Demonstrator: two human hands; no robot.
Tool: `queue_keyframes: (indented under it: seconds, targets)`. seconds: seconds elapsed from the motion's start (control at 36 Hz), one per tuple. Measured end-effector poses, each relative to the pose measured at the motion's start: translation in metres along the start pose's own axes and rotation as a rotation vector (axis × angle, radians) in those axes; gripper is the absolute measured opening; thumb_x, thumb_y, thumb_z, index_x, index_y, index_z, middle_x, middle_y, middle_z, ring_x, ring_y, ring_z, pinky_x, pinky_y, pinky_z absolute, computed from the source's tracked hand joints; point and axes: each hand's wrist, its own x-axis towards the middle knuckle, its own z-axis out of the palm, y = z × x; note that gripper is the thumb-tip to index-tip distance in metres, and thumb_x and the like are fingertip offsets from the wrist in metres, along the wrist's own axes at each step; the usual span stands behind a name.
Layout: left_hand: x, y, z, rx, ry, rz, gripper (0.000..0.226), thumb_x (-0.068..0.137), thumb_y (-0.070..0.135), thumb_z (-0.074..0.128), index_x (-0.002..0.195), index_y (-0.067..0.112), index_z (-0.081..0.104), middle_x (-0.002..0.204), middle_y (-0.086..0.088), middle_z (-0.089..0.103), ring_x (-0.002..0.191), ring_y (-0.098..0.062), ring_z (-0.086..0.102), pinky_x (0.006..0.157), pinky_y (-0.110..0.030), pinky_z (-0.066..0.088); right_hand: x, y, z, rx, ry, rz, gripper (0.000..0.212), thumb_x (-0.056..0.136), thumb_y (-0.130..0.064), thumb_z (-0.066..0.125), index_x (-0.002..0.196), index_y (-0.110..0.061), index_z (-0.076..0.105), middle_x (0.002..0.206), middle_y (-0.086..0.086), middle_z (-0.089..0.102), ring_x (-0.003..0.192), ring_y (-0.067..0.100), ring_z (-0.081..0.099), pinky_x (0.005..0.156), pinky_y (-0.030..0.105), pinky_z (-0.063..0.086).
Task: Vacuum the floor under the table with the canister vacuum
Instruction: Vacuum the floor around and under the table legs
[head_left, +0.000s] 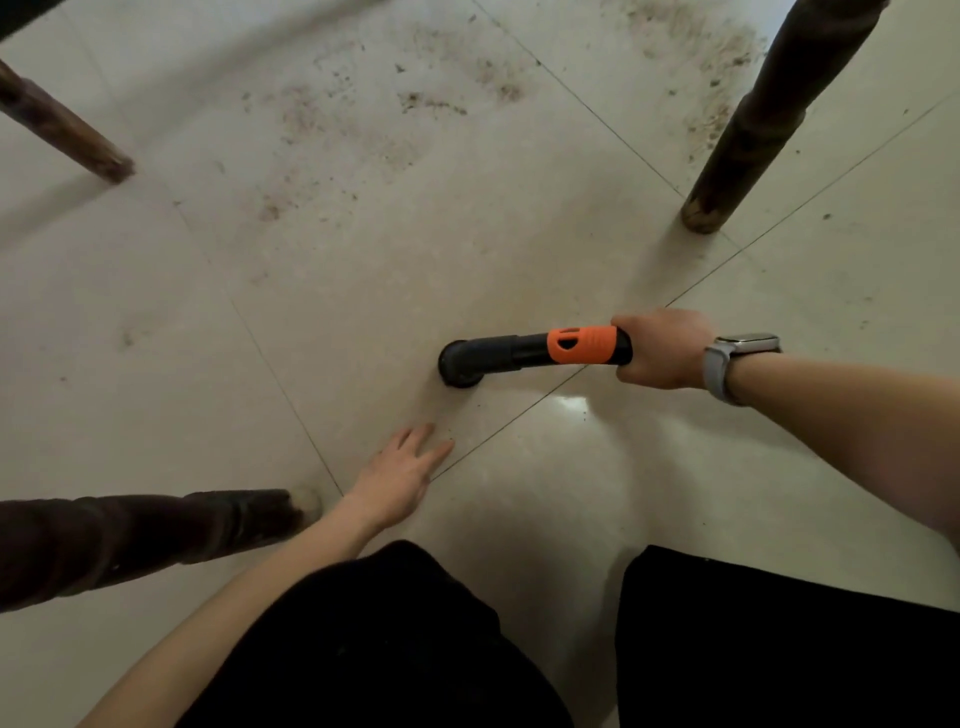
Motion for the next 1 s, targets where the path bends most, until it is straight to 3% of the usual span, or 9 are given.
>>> queue_keyframes:
  seconds: [0.25,0.42,0.78,1.0]
  targets:
    - [-0.002,-0.001,0.001,0.005,0.04,0.029,0.054,0.1,0.023,0.039,0.151,0.026,0.022,0.158,-0.009,0.013,0.141,-0.032,0.018,0.114,-0.042,0.026,0.002,0.0,-0.003,0.008,-0.033,0.021,0.011,0.081,-0.021,0.06,0.087,-0.02,0.051,0.065,-0.006,0.049,0.068,0.024,0.055,0.055,0.026,0.038]
    - [-0.002,0.005,-0.004,0.03,0.029,-0.018,0.057,0.1,0.025,0.037,0.153,0.028,0.013,0.159,-0.005,0.006,0.141,-0.03,0.015,0.114,-0.041,0.027,0.001,-0.001,-0.005,0.0,-0.024,0.018,0.012,0.081,-0.021,0.06,0.087,-0.02,0.05,0.064,-0.006,0.047,0.065,0.022,0.052,0.048,0.021,0.032]
    - [0.014,0.004,-0.019,0.041,-0.004,-0.051,0.059,0.098,0.026,0.036,0.151,0.034,0.013,0.157,-0.008,0.011,0.134,-0.031,0.027,0.108,-0.043,0.035,0.002,0.0,-0.009,0.039,-0.064,0.026,0.013,0.08,-0.02,0.062,0.086,-0.021,0.05,0.065,-0.004,0.051,0.056,0.014,0.047,0.047,0.021,0.029]
    - [0.033,0.021,-0.035,0.037,-0.018,-0.021,0.062,0.096,0.02,0.035,0.149,0.043,0.012,0.153,-0.012,0.013,0.133,-0.03,0.026,0.104,-0.041,0.037,0.001,0.006,-0.013,0.055,-0.085,0.045,0.013,0.08,-0.019,0.062,0.087,-0.019,0.052,0.066,-0.003,0.052,0.06,0.018,0.05,0.049,0.022,0.033]
